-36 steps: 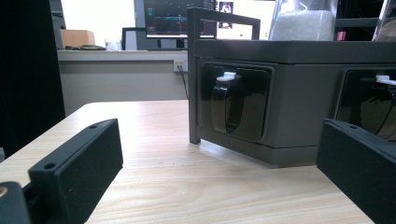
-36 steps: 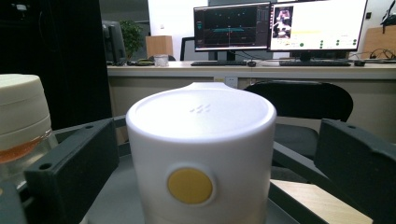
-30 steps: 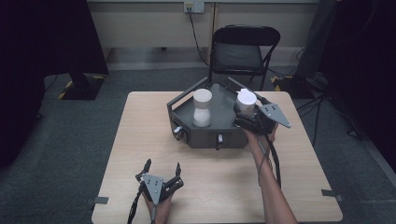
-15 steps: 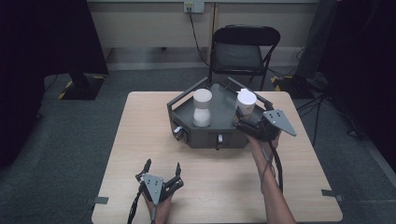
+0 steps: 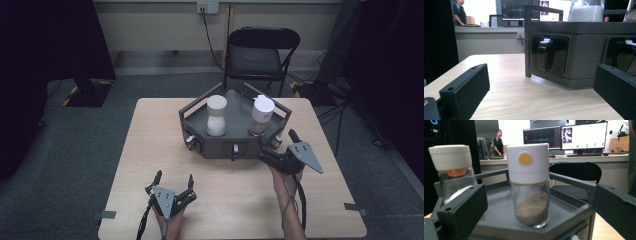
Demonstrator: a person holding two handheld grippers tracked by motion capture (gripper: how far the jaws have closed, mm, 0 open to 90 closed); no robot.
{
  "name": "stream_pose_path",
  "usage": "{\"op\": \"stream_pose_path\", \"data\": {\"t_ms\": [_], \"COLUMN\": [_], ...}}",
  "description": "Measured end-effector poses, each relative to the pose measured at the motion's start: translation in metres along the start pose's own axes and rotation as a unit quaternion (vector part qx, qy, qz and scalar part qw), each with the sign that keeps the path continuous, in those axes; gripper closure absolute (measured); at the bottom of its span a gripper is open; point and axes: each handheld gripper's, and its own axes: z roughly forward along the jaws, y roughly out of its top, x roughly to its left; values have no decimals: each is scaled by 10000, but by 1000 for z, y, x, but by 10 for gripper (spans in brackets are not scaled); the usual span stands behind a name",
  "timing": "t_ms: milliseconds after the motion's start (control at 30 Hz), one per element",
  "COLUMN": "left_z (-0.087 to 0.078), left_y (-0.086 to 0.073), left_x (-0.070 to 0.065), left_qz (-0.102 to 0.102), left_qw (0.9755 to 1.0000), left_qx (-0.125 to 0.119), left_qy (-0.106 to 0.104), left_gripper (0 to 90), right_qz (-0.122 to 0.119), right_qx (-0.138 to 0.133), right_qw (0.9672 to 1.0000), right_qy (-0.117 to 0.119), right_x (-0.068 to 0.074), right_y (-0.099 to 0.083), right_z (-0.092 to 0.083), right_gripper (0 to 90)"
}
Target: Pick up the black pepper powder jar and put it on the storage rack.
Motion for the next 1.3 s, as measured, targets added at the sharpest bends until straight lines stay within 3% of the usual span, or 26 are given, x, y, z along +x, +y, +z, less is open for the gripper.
{"op": "stream_pose_path", "data": {"t_ms": [433,733,1300], "left_z": [0,0,0], "left_y": [0,0,0], "left_x": [0,0,0], "left_qz": [-1,2,2], "left_qw": [10000,10000,10000], "left_qx": [-1,0,1], "left_qy": [1,12,10], "left_gripper": [5,5,6], "right_qz": [-159,-242,-262], "right_qx": [115,164,287], "right_qw": [9996,9984,9967], "right_qy": [-223,-494,-718], "right_x": [4,10,15], "right_y": [-27,-64,-85], "right_z": [-31,-58,-73], "right_gripper": [0,0,0]}}
